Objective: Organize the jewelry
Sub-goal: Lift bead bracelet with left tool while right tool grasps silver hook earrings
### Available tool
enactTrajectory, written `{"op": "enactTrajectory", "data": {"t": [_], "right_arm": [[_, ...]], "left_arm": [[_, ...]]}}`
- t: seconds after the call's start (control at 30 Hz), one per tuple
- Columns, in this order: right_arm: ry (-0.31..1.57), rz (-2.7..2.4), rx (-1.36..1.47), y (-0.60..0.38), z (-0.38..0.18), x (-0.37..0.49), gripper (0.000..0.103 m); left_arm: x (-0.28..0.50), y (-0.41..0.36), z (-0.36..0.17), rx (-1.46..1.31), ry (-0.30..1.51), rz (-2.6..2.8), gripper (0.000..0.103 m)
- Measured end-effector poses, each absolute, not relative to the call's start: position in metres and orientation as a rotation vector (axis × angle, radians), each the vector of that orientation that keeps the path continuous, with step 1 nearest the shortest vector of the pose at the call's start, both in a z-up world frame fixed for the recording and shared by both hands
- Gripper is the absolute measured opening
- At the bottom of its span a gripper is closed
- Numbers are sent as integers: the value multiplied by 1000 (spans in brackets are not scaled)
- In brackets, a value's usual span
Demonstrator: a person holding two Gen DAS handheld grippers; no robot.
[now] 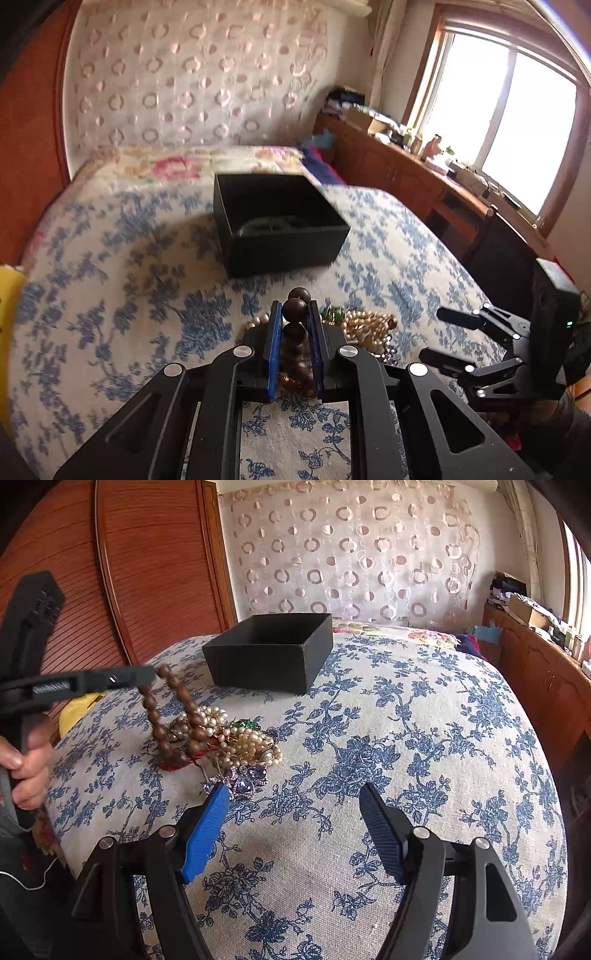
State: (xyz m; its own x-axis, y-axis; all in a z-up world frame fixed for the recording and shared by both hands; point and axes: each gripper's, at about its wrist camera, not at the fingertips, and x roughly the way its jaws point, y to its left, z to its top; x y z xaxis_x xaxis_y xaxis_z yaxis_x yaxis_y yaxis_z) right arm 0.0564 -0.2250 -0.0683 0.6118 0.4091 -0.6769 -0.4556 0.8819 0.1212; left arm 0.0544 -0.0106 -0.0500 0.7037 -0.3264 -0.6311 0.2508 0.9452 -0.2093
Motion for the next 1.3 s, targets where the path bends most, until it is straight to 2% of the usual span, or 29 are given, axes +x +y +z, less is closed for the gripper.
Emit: {"op": "enactTrajectory", "data": {"t": [0.33,0.4,0.73,0.83,1.17,1.3], "right_arm": [[785,514,-97,-221,-68,58,75],[792,529,-102,-218,-67,60,69],[794,572,-136,-200,-58,64,65],[830,594,-126,-195,-65,65,57],[886,612,-147,-172,-70,81,58],[917,607,-158,-165,-75,89,62]], "left_arm": [[41,-8,-29,-83,655,-307,13],[39,-8,-27,-73,643,-297,13],[31,2,-23,-86,622,-280,13],[31,4,-26,-93,631,-277,13],[32,1,-32,-93,641,-286,13],[31,1,-33,-95,643,-287,13]]}}
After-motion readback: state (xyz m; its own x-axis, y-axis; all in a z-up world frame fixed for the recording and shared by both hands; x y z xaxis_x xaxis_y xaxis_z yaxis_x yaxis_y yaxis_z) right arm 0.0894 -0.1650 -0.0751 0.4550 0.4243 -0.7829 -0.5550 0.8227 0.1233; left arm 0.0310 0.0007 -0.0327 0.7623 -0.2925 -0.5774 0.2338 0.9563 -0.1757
